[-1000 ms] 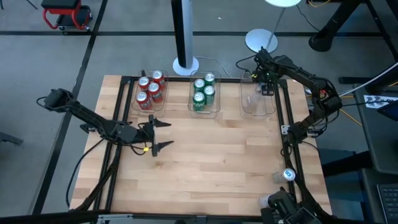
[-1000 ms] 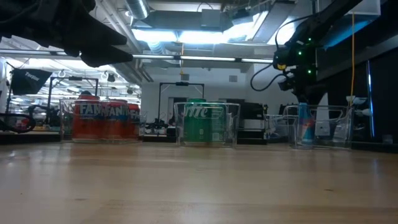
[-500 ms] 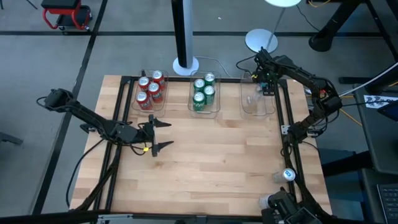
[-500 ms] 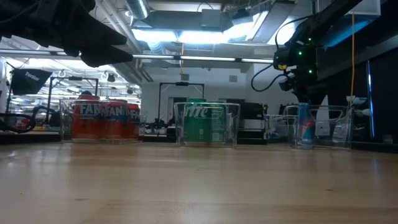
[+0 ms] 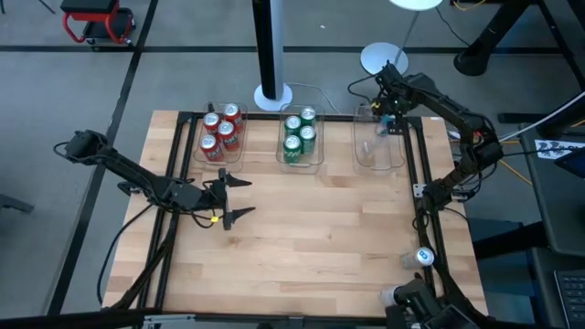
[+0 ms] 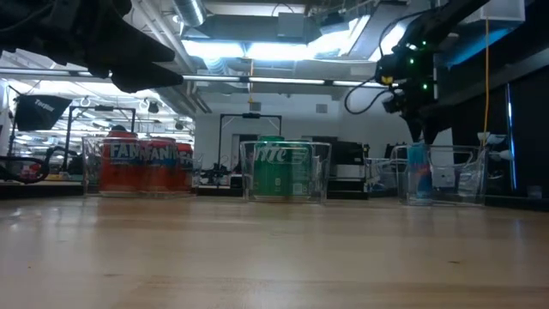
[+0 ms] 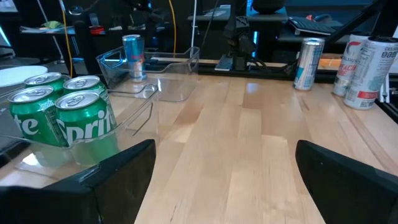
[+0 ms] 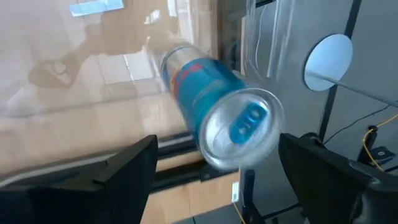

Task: Sort soda cans
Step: Put the blue soda can into the right transparent bin

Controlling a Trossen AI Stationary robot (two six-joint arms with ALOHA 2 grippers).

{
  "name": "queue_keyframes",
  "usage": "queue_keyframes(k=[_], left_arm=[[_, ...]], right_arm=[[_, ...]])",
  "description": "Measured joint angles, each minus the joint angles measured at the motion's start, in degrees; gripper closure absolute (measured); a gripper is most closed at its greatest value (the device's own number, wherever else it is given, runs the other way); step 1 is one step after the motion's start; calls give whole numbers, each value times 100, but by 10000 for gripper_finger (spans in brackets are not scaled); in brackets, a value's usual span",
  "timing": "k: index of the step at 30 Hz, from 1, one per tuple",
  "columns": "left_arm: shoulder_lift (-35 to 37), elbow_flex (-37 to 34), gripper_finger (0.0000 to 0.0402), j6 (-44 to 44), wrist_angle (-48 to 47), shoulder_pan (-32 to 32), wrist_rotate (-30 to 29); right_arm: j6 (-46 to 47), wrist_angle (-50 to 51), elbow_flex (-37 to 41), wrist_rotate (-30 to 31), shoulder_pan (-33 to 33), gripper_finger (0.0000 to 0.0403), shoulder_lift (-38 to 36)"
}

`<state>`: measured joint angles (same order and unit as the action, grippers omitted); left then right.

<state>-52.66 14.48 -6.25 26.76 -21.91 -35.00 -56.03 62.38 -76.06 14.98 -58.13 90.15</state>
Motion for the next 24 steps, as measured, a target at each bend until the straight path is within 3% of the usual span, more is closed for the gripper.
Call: queue_keyframes(k=[11,18,24], left_arm=[[1,0,27,-43,4,0,0],[0,0,27,-10,6,0,0],[1,0,27,5,4,0,0]], right_arm=[[51,1169,-1047,389,534,70,-191],[226,1664,-1369,-62,1187,70,-724],[500,2700,-1371,-113,1996,70,-1279]])
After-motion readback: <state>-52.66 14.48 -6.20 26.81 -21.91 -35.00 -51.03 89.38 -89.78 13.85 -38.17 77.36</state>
